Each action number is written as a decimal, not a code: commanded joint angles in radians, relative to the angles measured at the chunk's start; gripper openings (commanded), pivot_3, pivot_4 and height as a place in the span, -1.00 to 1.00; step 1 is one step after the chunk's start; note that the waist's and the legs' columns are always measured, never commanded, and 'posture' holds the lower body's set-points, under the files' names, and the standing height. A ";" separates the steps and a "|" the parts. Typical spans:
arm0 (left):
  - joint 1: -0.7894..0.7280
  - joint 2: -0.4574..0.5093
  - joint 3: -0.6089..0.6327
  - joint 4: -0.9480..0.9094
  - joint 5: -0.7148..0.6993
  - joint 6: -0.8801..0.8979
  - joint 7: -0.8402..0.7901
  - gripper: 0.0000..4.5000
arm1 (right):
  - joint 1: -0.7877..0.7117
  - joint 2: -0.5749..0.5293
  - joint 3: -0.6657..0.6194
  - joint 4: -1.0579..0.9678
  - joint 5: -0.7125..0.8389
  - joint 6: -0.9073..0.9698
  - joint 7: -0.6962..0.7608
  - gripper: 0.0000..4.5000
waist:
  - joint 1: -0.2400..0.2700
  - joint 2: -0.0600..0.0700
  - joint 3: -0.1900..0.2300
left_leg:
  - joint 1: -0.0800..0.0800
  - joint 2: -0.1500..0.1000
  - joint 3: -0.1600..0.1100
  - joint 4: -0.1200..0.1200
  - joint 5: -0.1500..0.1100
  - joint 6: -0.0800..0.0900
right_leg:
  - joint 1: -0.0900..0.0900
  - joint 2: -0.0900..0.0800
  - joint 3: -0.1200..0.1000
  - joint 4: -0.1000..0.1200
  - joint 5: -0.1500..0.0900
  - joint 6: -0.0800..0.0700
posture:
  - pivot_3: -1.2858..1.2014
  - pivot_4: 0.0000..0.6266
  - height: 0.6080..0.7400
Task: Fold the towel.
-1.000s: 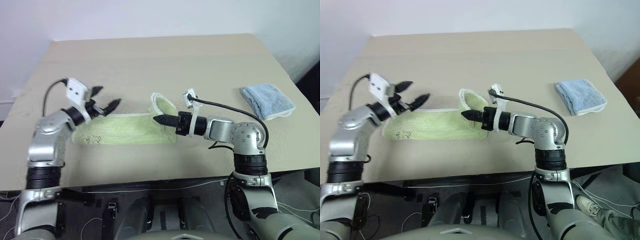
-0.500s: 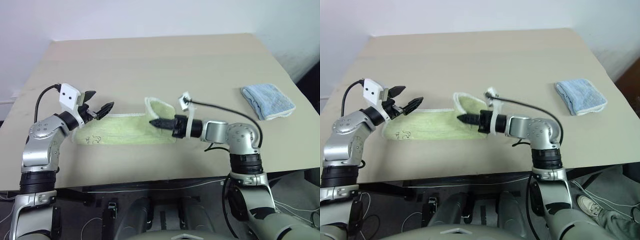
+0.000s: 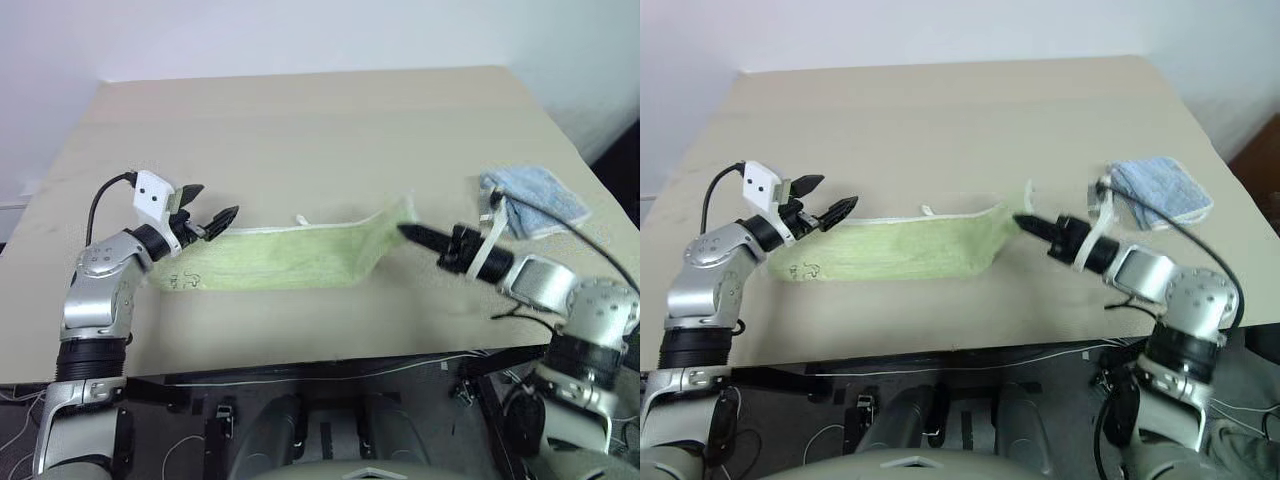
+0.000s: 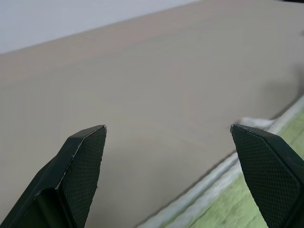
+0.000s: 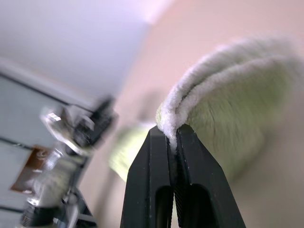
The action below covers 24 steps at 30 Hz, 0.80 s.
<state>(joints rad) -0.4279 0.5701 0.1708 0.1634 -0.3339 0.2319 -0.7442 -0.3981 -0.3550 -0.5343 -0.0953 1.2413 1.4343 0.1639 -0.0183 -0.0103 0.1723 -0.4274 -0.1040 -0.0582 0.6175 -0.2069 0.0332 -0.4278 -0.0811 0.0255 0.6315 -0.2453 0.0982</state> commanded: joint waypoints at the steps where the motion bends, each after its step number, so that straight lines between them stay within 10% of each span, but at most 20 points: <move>1: -0.019 -0.002 -0.006 0.005 -0.004 -0.032 -0.033 0.95 | 0.047 0.032 -0.034 -0.079 0.111 -0.016 -0.108 -0.99 | -0.001 0.000 0.000 | 0.000 0.000 0.000 0.000 0.000 0.000 | 0.000 0.000 0.000 0.000 0.000 0.000 | 0.03 -0.52 1.00; 10: -0.050 -0.044 -0.039 0.071 0.029 -0.063 -0.027 0.95 | 0.150 -0.045 0.025 -0.152 0.211 -0.053 -0.191 -0.99 | 0.008 0.000 0.000 | 0.000 -0.001 0.000 0.002 0.000 0.000 | 0.001 0.000 0.000 0.000 0.000 0.000 | 0.03 -0.52 1.00; 24: 0.011 -0.049 -0.032 0.020 0.035 -0.058 0.000 0.95 | -0.140 -0.063 0.401 -0.021 0.233 -0.070 -0.221 -0.99 | 0.007 0.000 0.000 | 0.000 0.000 0.000 0.003 0.000 0.000 | 0.001 0.000 0.000 0.000 0.000 0.000 | 0.03 -0.52 1.00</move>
<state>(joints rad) -0.4172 0.5105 0.1176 0.2312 -0.2942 0.1869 -0.7538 -0.5244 -0.4121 -0.1586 -0.1293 1.5032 1.3576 -0.0843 -0.0117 -0.0106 0.1721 -0.4274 -0.1042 -0.0583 0.6201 -0.2065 0.0335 -0.4266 -0.0810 0.0247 0.6313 -0.2452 0.0985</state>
